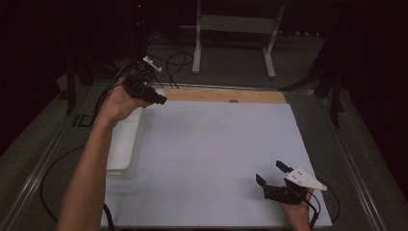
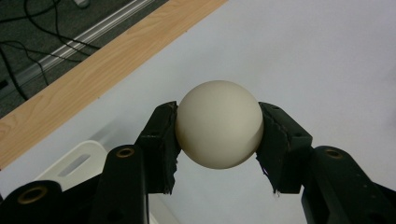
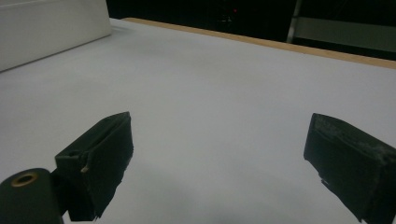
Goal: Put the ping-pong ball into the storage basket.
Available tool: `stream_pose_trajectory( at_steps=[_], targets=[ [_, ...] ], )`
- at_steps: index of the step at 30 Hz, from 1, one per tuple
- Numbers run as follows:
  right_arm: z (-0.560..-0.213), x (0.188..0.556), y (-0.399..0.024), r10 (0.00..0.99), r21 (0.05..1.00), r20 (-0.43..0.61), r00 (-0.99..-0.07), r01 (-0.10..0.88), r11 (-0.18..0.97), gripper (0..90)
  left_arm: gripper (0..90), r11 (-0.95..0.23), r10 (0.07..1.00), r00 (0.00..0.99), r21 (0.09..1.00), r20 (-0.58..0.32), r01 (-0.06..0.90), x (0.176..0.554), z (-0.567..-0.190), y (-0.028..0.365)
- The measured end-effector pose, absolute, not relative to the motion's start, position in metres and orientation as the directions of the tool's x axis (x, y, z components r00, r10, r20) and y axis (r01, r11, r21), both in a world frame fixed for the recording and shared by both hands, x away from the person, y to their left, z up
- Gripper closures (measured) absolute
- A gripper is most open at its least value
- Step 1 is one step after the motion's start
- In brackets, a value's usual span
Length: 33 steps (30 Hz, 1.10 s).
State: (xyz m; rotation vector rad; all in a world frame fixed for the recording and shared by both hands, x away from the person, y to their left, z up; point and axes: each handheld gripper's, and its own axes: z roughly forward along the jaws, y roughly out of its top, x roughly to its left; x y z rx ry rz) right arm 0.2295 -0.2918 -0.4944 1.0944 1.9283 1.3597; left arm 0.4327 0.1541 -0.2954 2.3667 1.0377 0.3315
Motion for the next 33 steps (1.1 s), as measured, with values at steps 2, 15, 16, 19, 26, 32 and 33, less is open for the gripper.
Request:
stream_pose_trajectory(
  at_steps=[2,15,16,19,26,32,33],
  targets=[
    [-0.494,0.230,-0.292,0.848,0.936,0.027,-0.529,0.310,0.164,7.7,51.4,-0.564,0.738,0.674,0.559,0.012,0.608,0.432,-0.295,0.156],
    [-0.495,0.230,-0.292,0.848,0.937,0.026,-0.530,0.309,0.165,7.7,51.4,-0.554,0.748,0.664,0.561,0.011,0.615,0.431,-0.294,0.163],
    [-0.494,0.230,-0.292,0.848,0.936,0.026,-0.530,0.310,0.165,7.7,51.4,-0.554,0.748,0.663,0.561,0.011,0.616,0.431,-0.294,0.164],
    [-0.494,0.229,-0.292,0.848,0.936,0.026,-0.529,0.310,0.164,7.7,51.4,-0.552,0.752,0.659,0.559,0.013,0.619,0.430,-0.293,0.167],
    [-0.495,0.230,-0.291,0.848,0.937,0.026,-0.530,0.309,0.165,7.7,51.4,-0.544,0.760,0.650,0.558,0.012,0.626,0.429,-0.293,0.175],
    [-0.495,0.230,-0.291,0.848,0.936,0.027,-0.530,0.310,0.164,7.7,51.4,-0.538,0.767,0.641,0.555,0.012,0.634,0.428,-0.294,0.182],
    [-0.495,0.230,-0.291,0.847,0.936,0.027,-0.530,0.310,0.164,7.7,51.4,-0.535,0.769,0.639,0.556,0.011,0.636,0.428,-0.294,0.183]
  ],
)
